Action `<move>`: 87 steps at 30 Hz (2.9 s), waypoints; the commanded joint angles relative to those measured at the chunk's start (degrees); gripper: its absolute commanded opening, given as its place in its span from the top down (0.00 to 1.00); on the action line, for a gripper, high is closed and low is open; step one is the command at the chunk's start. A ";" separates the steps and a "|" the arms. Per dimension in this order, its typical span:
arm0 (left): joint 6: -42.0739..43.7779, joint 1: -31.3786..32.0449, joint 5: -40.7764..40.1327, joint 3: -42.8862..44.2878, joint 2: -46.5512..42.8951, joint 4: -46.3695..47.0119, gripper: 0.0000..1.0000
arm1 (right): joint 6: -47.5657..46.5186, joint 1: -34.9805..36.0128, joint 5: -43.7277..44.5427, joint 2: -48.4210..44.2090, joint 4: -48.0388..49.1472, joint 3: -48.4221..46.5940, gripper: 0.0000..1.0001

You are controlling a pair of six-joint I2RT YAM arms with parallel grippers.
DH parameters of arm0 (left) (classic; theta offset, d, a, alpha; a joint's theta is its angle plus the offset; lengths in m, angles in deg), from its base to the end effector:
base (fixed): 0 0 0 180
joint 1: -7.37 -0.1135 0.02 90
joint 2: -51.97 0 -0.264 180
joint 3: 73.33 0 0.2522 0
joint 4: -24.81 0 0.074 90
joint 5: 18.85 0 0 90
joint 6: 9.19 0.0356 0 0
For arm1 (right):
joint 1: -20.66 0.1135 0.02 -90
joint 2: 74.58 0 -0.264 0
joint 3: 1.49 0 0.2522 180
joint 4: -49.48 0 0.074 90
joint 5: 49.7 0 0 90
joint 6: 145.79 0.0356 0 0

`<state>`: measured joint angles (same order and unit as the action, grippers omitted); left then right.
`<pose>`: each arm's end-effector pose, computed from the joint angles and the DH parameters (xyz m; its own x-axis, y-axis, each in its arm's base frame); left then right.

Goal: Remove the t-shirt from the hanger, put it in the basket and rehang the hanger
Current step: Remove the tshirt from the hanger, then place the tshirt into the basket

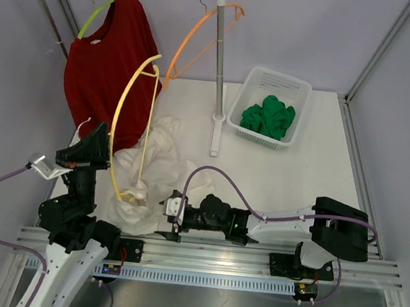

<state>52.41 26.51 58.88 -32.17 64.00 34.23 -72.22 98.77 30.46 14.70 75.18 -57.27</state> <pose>0.0659 -0.0149 0.3591 0.4402 -0.6447 -0.6249 0.4237 0.7628 -0.4885 0.0631 0.3291 0.2235 0.2558 -0.1379 -0.9569 -0.9661 -0.0018 -0.2580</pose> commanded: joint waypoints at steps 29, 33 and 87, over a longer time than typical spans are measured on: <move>3.09 -0.24 -0.82 14.17 -4.12 -7.18 1.00 | 4.30 -1.90 4.58 19.08 -1.13 -10.79 0.00; 4.58 -0.24 -1.88 15.67 -5.61 -11.04 1.00 | 4.73 -4.01 0.72 22.52 -5.01 -14.23 0.00; 3.35 -0.33 6.91 19.62 -8.78 -22.83 1.00 | -6.15 -19.04 50.89 -35.32 -7.82 -14.30 1.00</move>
<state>56.34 26.40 64.32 -14.57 55.04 9.22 -74.01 81.44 79.90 -20.86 67.44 -64.35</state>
